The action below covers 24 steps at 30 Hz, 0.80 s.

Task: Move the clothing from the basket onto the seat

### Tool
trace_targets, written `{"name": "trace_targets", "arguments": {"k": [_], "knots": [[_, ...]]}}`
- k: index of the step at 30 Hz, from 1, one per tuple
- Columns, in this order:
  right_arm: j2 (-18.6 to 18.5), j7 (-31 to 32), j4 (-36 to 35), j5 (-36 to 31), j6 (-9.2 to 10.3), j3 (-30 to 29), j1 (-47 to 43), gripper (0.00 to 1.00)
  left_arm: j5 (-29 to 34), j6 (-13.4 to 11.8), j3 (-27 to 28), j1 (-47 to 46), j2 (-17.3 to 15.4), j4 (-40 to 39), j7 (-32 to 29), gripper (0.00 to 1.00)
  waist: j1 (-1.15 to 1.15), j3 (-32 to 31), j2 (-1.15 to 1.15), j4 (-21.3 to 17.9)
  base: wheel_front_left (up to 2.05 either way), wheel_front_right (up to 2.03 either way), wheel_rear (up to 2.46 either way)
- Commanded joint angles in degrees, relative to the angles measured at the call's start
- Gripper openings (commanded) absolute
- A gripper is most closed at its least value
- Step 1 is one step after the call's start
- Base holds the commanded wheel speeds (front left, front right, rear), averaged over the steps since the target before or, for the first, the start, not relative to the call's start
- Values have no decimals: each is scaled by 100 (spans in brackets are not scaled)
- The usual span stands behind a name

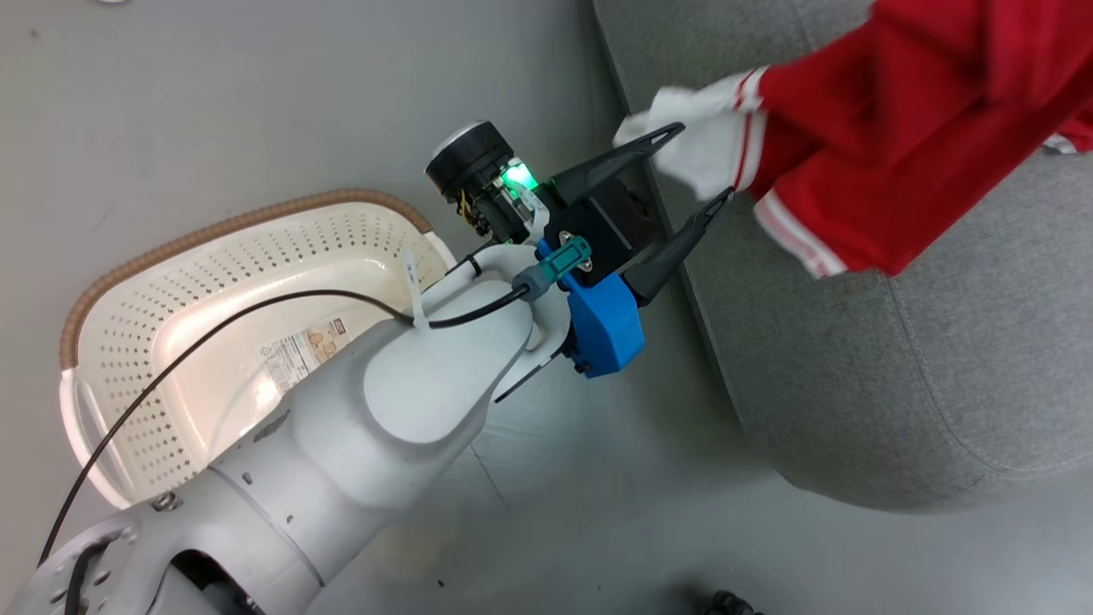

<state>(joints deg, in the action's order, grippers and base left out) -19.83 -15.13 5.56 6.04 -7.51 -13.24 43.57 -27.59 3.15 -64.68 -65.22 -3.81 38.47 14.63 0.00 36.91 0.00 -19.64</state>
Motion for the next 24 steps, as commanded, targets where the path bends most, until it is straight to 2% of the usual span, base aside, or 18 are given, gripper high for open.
{"name": "trace_targets", "arguments": {"k": [1,10,14,18,24], "knots": [[-207,-1,-11,50,4,-124,253,0,48,-32,6,-105,-36,-33,-13,100,0,145,0,61,0,0,0],[-1757,-1,697,335,4,-962,1429,0,146,-108,-30,-414,-99,-205,-91,100,0,739,0,190,0,0,0],[-2225,-1,1168,336,4,-1379,1526,0,196,-159,-44,-544,-123,-333,-136,100,0,977,0,222,0,0,0],[-2370,-1,1537,256,4,-1666,1367,0,229,-189,-67,-632,-185,-452,-188,100,0,1178,0,236,0,0,0],[-2056,-1,1796,83,4,-1731,1115,0,252,-236,-90,-695,-272,-578,-250,100,0,1393,0,234,0,0,0]]}}
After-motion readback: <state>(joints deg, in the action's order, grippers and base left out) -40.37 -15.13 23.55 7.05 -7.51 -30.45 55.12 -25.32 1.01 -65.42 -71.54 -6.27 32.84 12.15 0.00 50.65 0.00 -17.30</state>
